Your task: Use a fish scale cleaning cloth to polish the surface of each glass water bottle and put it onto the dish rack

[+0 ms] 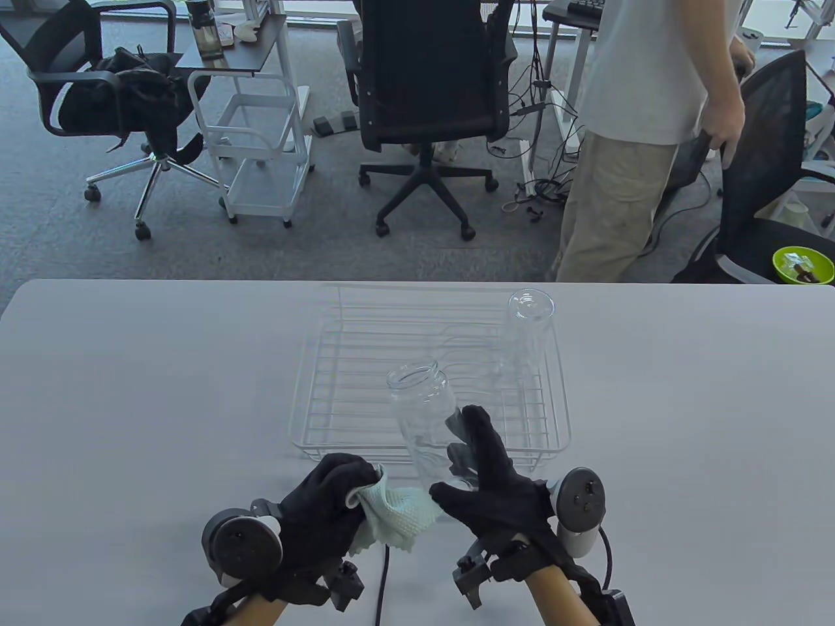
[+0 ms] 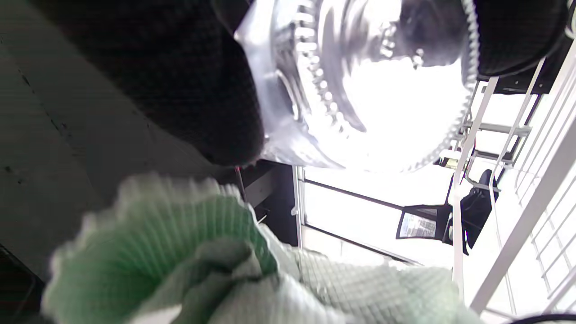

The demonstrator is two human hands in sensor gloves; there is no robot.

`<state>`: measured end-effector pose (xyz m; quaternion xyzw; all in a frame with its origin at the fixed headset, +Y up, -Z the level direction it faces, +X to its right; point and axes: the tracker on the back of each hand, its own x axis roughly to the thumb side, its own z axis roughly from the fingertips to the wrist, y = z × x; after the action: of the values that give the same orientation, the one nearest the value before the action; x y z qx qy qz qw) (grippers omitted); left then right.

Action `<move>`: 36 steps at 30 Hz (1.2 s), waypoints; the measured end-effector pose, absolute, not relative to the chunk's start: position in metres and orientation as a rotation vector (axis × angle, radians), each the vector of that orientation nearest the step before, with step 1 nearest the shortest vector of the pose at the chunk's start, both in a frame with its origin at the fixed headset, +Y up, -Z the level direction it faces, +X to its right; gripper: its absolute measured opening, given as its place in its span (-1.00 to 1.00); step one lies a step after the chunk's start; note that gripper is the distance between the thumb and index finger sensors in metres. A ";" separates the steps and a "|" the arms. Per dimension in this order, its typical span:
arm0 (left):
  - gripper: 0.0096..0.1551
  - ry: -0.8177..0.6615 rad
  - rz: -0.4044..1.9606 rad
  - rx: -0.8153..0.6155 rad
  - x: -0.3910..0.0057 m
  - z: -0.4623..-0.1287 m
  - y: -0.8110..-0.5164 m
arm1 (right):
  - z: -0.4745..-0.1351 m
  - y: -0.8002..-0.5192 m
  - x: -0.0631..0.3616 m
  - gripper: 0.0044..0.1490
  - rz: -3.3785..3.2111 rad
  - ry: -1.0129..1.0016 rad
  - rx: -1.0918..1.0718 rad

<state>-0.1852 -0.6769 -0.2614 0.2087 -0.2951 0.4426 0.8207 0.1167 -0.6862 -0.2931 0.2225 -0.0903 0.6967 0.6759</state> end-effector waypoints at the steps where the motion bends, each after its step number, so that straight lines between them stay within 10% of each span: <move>1: -0.55 -0.621 0.928 0.448 -0.188 -0.262 -0.677 | -0.294 -0.686 0.121 0.27 1.590 -0.222 0.487; 20: -0.55 -0.562 0.924 0.449 -0.200 -0.270 -0.681 | -0.312 -0.623 0.212 -0.06 1.940 -0.585 0.329; 36: -0.55 -0.539 0.918 0.451 -0.204 -0.271 -0.680 | -0.341 -0.610 0.236 0.03 2.102 -0.645 0.222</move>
<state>-0.2039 -0.6800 -0.2714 0.2134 -0.2549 0.4340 0.8373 0.2365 -0.6097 -0.3414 0.0899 -0.2606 0.8497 0.4494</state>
